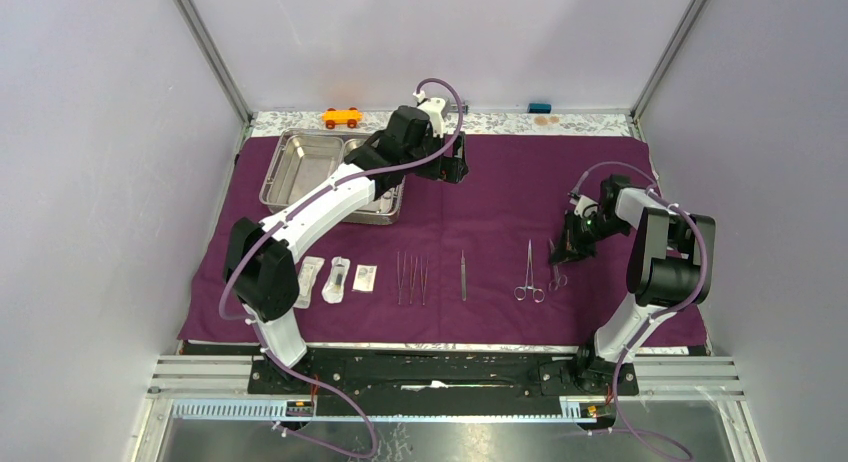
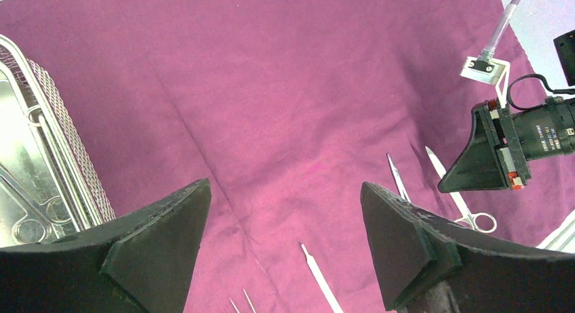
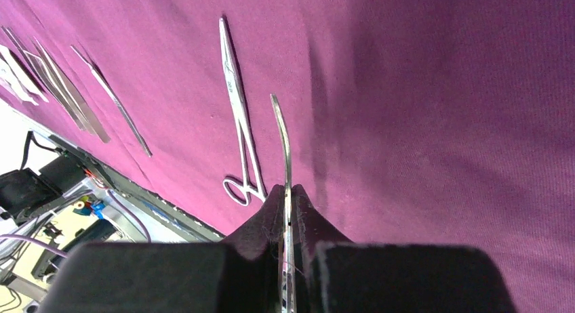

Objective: Open and lay out the surgical kit
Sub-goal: Place the medical item in the surgical kit.

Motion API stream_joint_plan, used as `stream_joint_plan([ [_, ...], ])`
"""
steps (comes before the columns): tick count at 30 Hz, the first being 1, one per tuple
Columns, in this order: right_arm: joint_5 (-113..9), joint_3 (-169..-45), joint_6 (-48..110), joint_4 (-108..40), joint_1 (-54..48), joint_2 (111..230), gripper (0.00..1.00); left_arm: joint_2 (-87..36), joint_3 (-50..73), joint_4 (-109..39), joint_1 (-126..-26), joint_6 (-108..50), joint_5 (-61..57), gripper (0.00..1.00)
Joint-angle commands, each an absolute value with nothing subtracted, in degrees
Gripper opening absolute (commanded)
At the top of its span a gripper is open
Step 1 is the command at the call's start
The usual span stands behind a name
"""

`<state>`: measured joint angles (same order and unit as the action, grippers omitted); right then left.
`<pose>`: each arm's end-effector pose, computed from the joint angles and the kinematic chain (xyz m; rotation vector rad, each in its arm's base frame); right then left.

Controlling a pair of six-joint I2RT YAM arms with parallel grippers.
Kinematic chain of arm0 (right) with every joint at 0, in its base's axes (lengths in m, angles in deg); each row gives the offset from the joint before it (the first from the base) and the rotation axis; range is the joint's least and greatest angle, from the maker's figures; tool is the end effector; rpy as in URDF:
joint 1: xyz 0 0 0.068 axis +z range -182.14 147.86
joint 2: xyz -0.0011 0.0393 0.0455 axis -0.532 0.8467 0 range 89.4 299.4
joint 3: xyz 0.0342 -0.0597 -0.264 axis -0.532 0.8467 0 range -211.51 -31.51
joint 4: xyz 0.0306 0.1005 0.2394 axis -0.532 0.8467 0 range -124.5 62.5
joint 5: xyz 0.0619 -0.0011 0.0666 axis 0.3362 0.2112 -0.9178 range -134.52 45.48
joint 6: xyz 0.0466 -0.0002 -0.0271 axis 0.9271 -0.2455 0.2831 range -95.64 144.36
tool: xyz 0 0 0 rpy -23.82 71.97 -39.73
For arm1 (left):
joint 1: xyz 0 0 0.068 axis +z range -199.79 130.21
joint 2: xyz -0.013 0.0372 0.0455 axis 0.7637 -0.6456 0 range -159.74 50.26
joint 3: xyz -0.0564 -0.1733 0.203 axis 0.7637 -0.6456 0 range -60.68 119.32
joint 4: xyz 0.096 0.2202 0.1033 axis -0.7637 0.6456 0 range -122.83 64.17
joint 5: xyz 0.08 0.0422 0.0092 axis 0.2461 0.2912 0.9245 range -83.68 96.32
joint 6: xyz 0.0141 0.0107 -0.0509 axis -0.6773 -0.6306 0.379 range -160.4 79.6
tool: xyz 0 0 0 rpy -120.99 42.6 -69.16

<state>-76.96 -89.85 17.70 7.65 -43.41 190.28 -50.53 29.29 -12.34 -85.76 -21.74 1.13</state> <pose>0.2986 -0.0400 0.1478 0.0763 2.8555 0.8003 0.3340 -0.2462 0.3288 0.3840 2.1525 -0.6518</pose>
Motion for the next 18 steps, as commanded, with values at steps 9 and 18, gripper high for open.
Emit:
stream_joint_plan([
  [9, -74.42, -88.25, 20.31, 7.83, -43.63, 188.45, 0.07, -51.18, 32.89, -14.07, -85.91, -20.36, -0.17, 0.89],
  [18, -73.95, -88.38, 20.55, 7.96, -43.57, 189.71, 0.11, -52.03, 33.17, -14.03, -85.92, -19.74, -0.74, 0.89],
])
